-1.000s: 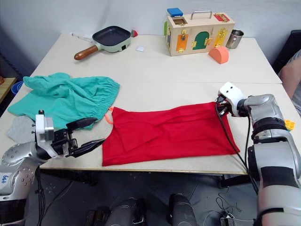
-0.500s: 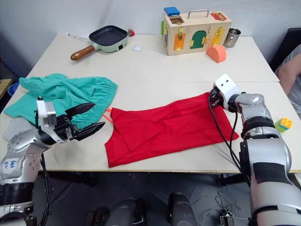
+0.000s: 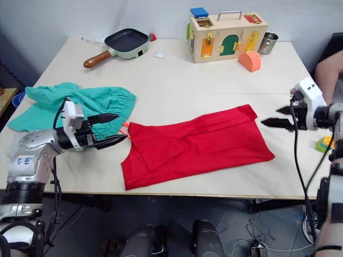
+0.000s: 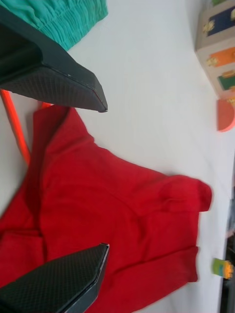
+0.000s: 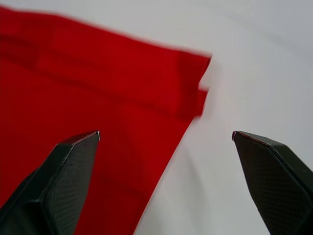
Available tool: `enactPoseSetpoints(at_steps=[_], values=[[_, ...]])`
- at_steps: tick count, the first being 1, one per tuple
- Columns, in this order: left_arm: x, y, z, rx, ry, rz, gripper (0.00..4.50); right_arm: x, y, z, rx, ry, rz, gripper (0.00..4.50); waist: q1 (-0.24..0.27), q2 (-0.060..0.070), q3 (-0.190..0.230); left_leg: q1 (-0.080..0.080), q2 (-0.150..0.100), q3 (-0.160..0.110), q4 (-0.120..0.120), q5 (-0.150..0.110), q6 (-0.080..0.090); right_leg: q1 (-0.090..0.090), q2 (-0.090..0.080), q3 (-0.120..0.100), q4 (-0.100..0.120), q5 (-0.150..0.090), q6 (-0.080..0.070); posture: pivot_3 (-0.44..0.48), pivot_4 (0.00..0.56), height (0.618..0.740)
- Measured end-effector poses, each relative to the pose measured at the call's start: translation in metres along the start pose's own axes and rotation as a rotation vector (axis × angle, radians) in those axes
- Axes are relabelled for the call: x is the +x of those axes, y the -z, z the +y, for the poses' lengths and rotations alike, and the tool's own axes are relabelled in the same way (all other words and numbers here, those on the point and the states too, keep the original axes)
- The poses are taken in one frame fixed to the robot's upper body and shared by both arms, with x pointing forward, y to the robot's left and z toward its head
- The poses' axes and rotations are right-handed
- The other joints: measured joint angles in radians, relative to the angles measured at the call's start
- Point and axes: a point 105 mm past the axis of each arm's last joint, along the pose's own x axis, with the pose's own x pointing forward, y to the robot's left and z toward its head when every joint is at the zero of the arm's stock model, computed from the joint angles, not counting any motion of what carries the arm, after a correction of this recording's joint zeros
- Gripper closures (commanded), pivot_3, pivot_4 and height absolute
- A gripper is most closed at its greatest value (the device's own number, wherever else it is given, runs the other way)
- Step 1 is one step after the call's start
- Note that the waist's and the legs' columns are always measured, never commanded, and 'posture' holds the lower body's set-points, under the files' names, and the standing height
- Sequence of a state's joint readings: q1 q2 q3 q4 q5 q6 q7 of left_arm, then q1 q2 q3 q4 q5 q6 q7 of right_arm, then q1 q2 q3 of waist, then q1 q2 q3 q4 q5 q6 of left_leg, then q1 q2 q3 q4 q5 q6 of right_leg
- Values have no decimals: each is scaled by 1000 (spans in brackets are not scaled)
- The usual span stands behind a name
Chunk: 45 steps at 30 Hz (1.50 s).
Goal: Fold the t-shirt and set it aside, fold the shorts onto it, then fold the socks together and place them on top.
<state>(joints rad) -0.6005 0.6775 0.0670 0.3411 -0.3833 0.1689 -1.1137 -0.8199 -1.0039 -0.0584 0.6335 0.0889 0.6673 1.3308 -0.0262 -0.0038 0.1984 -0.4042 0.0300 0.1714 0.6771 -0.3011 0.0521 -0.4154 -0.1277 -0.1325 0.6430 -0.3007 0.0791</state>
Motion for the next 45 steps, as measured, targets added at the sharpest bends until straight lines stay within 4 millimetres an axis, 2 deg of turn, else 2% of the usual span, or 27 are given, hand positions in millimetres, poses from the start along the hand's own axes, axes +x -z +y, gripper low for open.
enactPoseSetpoints(at_steps=[2,5,9,13,18,22,25,26,30,37,38,39,41,45], values=[[21,-1,7,13,24,16,0,-5,21,23,88,-52,62,12,13,0,0,-1,0,-1,3,0,0,0,-1,-1,0,0,0,0,150,740],[40,1,14,29,38,55,0,-7,34,44,197,-54,92,12,16,0,0,-1,-1,-1,4,-1,1,-1,-2,0,-1,0,0,0,150,740],[56,11,25,20,21,113,0,-5,51,53,304,36,119,12,16,0,0,-1,0,-1,4,-1,0,-1,-2,0,-1,0,0,0,150,740],[66,29,27,-25,27,203,0,-2,74,58,385,100,138,12,23,0,0,-2,-1,0,4,-1,1,-3,-2,-1,-1,0,0,0,150,740],[75,44,26,-69,11,256,0,-3,78,62,418,146,126,12,24,-2,-1,-2,-1,0,4,-2,2,-2,-2,0,-1,0,0,0,150,740],[80,44,24,-79,22,259,0,-1,80,62,438,173,127,12,25,-5,-3,-2,-1,-1,4,-2,2,-2,-2,-1,-1,0,0,0,150,740],[82,45,23,-91,29,257,579,1,80,61,457,193,104,0,24,-8,-5,-2,-1,-1,4,-2,2,-2,-2,-1,-1,0,0,0,150,740],[82,45,22,-96,32,256,905,3,80,61,456,201,94,0,24,-10,-5,-2,-1,-1,5,-2,2,-2,-2,-1,-1,0,0,0,150,740],[83,47,21,-111,38,259,2129,15,79,55,373,252,59,895,21,-15,-9,-1,-1,-1,5,-2,2,-1,-2,-1,-1,0,0,0,150,740],[80,52,19,-142,36,259,4318,28,80,59,117,262,93,3291,19,-19,-11,0,0,-1,5,-2,2,0,-1,-1,-1,0,0,0,150,740],[80,52,19,-145,38,259,4500,30,80,61,107,252,92,3635,18,-19,-11,1,0,-1,5,-2,2,1,-2,-1,-1,0,0,0,150,740],[80,52,19,-147,38,259,4500,31,79,62,102,243,89,4040,18,-20,-12,1,0,-1,5,-2,2,1,-2,-1,-1,0,0,0,150,740],[79,53,18,-155,35,257,4500,35,79,64,94,232,82,4459,16,-22,-13,2,0,-1,5,-2,2,2,-2,-1,-1,0,0,0,150,740],[76,55,16,-168,43,251,4500,38,78,64,65,228,71,4459,10,-24,-14,2,0,-2,5,-2,2,2,-2,-1,-1,0,0,0,150,740]])
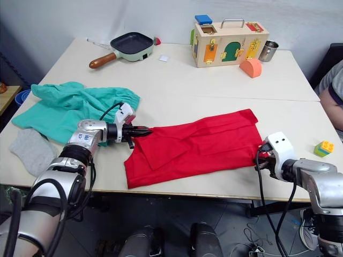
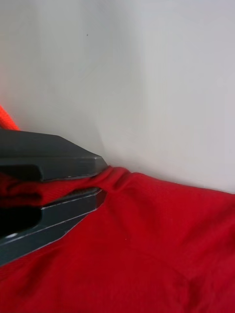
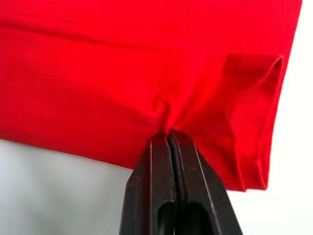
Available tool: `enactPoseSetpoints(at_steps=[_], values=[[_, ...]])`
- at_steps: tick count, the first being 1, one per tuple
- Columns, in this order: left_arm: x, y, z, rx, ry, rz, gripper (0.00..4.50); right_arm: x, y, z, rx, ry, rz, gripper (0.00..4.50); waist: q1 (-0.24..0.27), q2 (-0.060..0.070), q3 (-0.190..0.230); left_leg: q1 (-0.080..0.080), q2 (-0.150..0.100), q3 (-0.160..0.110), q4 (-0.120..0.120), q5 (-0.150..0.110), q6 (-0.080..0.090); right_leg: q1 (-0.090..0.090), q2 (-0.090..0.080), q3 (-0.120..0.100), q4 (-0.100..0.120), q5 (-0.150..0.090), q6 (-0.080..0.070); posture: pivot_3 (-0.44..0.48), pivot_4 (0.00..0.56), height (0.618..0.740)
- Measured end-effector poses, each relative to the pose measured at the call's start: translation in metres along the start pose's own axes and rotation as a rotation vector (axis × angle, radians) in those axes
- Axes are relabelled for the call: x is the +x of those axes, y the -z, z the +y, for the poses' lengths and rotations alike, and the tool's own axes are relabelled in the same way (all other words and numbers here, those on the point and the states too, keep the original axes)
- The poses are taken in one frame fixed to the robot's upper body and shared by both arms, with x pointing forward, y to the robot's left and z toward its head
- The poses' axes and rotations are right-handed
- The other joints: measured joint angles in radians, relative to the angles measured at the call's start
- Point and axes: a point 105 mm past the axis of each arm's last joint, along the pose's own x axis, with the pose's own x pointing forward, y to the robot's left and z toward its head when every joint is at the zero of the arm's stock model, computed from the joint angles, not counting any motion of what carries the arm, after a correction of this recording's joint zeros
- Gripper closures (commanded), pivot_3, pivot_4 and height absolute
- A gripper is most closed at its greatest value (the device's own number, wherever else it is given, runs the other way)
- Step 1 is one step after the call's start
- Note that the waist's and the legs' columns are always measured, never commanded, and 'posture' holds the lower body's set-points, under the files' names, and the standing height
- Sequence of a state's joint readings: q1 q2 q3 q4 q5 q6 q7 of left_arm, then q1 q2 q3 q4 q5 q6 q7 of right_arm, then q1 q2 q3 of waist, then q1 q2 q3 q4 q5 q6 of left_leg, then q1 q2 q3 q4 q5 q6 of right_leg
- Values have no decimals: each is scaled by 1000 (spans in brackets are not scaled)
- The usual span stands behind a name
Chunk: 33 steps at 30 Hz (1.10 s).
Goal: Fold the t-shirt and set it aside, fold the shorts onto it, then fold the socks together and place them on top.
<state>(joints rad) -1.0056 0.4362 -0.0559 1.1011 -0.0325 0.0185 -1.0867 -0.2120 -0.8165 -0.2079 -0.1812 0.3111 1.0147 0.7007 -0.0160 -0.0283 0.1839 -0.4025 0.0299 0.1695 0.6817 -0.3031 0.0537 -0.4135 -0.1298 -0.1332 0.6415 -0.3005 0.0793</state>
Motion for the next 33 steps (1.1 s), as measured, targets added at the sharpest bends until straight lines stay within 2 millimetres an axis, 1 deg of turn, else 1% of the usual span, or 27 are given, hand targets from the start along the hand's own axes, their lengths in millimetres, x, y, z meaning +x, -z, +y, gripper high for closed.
enactPoseSetpoints(at_steps=[3,5,7,10,11,15,18,20,25,26,29,30,31,32,33], values=[[-5,2,-2,-8,17,-3,4500,3,-3,-2,-33,-13,-13,4459,-11,0,0,0,0,0,0,0,0,0,0,0,0,0,0,0,150,740],[-7,3,-7,-19,41,-11,4500,6,-6,-7,-71,-11,-17,4459,-14,0,0,0,0,0,0,0,0,0,0,0,0,0,0,0,150,740],[-10,6,-14,-34,68,-19,4500,10,-12,-20,-100,17,-25,4459,-14,0,0,0,0,0,0,0,0,0,0,0,0,0,0,0,150,740],[-18,10,-27,-57,98,-24,4500,16,-22,-45,-139,76,-35,4459,-14,1,1,0,0,0,0,0,0,-1,0,0,1,0,0,0,150,740],[-20,10,-34,-61,111,-27,4500,20,-26,-53,-159,95,-38,4459,-15,2,1,0,0,1,0,0,0,-1,0,0,1,0,0,0,150,740],[-21,9,-60,-86,149,-39,4500,32,-41,-74,-223,145,-51,4459,-13,5,3,-1,0,1,0,1,0,0,0,1,1,0,0,0,150,740],[-22,7,-77,-88,150,-40,4500,43,-54,-84,-266,176,-69,4459,-16,6,4,-1,0,1,0,1,0,0,0,1,0,0,0,0,150,740],[-21,9,-85,-88,129,-39,4500,48,-62,-87,-283,188,-87,4459,-16,8,5,-1,0,1,0,1,0,-1,0,1,1,0,0,0,150,740],[-20,11,-91,-126,66,-65,4500,54,-74,-85,-304,170,-134,4459,-14,9,5,-1,0,1,-1,2,0,0,0,1,2,0,0,0,150,740],[-21,11,-92,-140,61,-71,4215,54,-76,-85,-303,161,-143,4496,-14,9,5,-1,0,1,-1,2,0,0,0,1,2,0,0,0,150,740],[-27,14,-94,-171,27,-78,3363,50,-76,-81,-258,78,-139,3828,-12,9,5,-1,0,0,-1,2,-1,0,1,1,2,0,0,0,150,740],[-29,14,-93,-174,14,-82,3106,48,-76,-80,-244,52,-138,3553,-12,9,5,-1,0,0,-1,2,-1,0,1,0,2,0,0,0,150,740],[-32,12,-91,-173,3,-89,2721,45,-75,-79,-230,26,-137,3113,-11,9,5,-1,0,0,-1,2,0,0,0,0,2,0,0,0,150,740],[-36,11,-90,-167,3,-92,2511,40,-75,-76,-219,-19,-142,2880,-11,9,5,-2,0,0,-1,2,0,0,0,0,2,0,0,0,150,740],[-40,10,-88,-162,-3,-88,2215,35,-75,-74,-214,-48,-143,2549,-11,10,5,-2,0,-1,-1,2,0,0,0,0,2,0,0,0,150,740]])
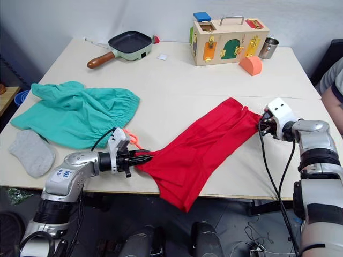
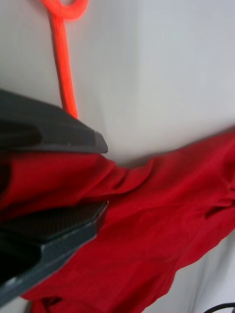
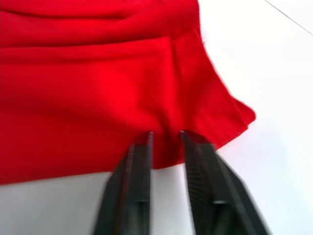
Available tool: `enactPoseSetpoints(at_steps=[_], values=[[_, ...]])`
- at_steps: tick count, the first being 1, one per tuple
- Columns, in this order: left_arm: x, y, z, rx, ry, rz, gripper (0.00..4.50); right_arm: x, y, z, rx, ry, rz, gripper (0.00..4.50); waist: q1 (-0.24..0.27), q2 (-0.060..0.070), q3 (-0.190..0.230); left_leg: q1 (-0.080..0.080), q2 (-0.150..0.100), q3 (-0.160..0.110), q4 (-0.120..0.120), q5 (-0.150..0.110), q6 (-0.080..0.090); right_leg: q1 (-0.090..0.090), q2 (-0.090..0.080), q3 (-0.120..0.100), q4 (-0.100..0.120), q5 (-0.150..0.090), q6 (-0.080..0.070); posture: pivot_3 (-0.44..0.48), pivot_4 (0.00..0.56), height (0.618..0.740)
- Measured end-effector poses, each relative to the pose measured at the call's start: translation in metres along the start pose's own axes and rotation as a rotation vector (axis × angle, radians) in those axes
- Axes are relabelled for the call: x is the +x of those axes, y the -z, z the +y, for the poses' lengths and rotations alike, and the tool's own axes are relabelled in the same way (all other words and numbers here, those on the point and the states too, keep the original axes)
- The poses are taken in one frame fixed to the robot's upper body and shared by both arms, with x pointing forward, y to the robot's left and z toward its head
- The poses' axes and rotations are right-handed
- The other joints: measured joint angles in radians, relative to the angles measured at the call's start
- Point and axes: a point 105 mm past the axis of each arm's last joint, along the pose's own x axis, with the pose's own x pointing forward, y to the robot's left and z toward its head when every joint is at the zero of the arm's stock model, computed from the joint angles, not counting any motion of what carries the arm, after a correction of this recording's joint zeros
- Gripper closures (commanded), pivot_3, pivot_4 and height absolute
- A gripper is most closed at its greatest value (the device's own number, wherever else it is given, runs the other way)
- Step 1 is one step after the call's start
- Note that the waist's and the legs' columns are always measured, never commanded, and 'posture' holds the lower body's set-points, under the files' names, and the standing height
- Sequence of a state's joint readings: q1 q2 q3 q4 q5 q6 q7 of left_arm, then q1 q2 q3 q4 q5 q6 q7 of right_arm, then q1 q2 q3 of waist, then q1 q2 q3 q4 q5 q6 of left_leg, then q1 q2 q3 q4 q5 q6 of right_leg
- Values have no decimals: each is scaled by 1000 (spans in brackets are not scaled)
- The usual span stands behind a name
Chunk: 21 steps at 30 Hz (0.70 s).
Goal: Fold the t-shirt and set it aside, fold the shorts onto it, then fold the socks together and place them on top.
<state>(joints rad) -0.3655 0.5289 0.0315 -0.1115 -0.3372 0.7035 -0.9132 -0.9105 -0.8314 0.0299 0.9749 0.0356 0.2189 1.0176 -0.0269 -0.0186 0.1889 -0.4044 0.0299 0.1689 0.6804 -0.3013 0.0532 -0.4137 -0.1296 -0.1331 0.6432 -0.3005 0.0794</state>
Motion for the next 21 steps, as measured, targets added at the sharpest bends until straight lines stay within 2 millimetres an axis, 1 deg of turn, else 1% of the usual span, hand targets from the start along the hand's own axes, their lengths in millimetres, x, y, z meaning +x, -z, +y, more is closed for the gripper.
enactPoseSetpoints(at_steps=[3,4,5,6,8,10,12,14,18,19,21], values=[[-19,-7,8,33,-4,21,1335,-28,-2,12,51,-114,-8,1576,2,2,1,0,0,-2,0,0,-1,0,0,-1,0,0,0,0,150,740],[-26,-11,10,52,-1,27,1040,-37,-3,21,73,-160,-10,1257,3,3,1,-1,0,-3,0,0,-1,0,0,-2,-1,0,0,0,150,740],[-30,-15,12,64,1,25,782,-42,-5,28,85,-195,-14,966,2,3,1,0,0,-3,0,-1,-1,1,0,-2,-3,0,0,0,150,740],[-30,-23,12,78,41,19,443,-52,-4,43,106,-251,-7,608,5,4,1,-1,0,-3,0,-1,-1,1,0,-2,-5,0,0,0,150,740],[-32,-36,15,105,86,36,0,-62,-1,87,127,-416,18,23,8,4,1,0,1,-5,0,-1,-2,2,0,-4,-6,0,0,0,150,740],[-30,-48,18,125,117,39,0,-67,2,118,149,-520,40,23,14,5,1,0,0,-5,0,-1,-2,2,0,-3,-6,0,0,0,150,740],[-18,-65,18,163,166,24,0,-71,6,146,161,-581,57,23,26,5,1,0,-1,-5,0,-2,-1,2,-1,-3,-6,0,0,0,150,740],[-4,-71,19,197,199,21,0,-72,8,162,164,-598,63,23,28,5,1,0,-1,-5,0,-2,-1,2,-1,-3,-6,0,0,0,150,740],[29,-70,27,191,231,33,0,-67,19,182,201,-576,86,23,39,4,1,-2,-1,-4,1,-2,-1,0,0,-3,-6,0,0,0,150,740],[41,-72,30,172,234,30,0,-63,21,186,219,-549,86,23,41,4,1,-2,-1,-4,1,-2,-1,1,0,-4,-6,0,0,0,150,740],[68,-75,32,148,235,35,0,-51,26,202,240,-528,96,23,48,3,0,-3,-1,-4,2,-1,0,0,0,-4,-6,0,0,0,150,740]])
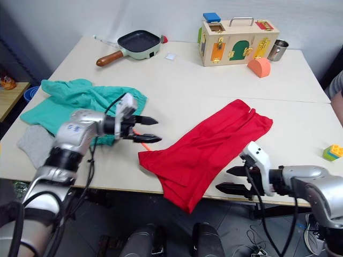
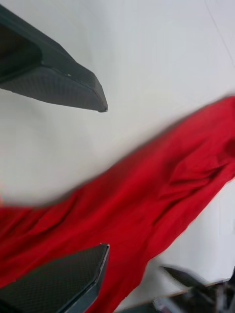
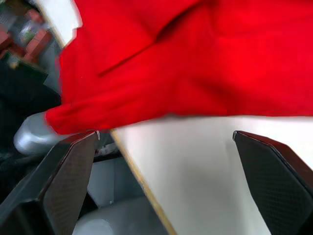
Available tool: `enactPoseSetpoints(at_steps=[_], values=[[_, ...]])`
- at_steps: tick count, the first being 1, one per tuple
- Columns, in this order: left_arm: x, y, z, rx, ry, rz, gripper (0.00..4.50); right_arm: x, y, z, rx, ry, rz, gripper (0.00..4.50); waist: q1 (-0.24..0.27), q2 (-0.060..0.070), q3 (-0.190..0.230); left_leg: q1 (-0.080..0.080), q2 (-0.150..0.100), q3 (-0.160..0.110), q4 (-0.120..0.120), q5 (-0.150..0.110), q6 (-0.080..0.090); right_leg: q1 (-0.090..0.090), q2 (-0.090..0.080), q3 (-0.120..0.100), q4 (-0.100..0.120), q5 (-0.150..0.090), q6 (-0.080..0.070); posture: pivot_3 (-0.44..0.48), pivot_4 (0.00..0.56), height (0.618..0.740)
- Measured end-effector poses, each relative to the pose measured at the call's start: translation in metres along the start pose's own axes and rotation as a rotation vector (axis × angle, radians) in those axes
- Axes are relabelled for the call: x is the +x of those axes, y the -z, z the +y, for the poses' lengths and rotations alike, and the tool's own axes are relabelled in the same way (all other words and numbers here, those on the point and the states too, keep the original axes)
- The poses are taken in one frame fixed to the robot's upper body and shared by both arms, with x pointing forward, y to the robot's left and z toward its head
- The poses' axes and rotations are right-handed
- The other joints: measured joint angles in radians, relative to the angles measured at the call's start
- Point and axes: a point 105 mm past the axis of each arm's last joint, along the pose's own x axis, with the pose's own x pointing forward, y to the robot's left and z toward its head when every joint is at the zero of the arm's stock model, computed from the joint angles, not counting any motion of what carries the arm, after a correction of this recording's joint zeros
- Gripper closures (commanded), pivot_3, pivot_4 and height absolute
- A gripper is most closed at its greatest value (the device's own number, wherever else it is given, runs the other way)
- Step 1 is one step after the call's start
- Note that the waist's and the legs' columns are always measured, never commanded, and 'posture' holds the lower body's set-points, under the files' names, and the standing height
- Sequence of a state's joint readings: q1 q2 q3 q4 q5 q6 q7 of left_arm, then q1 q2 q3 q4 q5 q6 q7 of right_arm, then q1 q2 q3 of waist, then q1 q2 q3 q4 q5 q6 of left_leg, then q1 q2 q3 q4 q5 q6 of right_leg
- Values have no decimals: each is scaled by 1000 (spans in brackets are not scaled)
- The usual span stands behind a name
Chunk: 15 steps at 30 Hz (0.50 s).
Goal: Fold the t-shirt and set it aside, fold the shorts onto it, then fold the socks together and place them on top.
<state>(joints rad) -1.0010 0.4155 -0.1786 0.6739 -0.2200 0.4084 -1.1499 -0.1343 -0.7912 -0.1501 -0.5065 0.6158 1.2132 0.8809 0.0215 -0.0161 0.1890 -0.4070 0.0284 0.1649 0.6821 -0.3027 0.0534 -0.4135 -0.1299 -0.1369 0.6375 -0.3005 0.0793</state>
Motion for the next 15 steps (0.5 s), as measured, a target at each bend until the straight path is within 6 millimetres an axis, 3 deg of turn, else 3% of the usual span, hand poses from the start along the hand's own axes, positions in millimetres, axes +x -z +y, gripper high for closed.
enactPoseSetpoints(at_steps=[7,15], values=[[48,6,5,-48,8,24,0,11,1,11,19,85,-32,23,-5,-3,-1,0,0,1,0,-1,1,0,1,0,-1,0,0,0,150,740],[69,17,6,-102,-43,67,0,22,1,30,95,60,-63,23,-19,-3,-1,0,1,0,0,-2,2,0,0,0,-1,0,0,0,150,740]])
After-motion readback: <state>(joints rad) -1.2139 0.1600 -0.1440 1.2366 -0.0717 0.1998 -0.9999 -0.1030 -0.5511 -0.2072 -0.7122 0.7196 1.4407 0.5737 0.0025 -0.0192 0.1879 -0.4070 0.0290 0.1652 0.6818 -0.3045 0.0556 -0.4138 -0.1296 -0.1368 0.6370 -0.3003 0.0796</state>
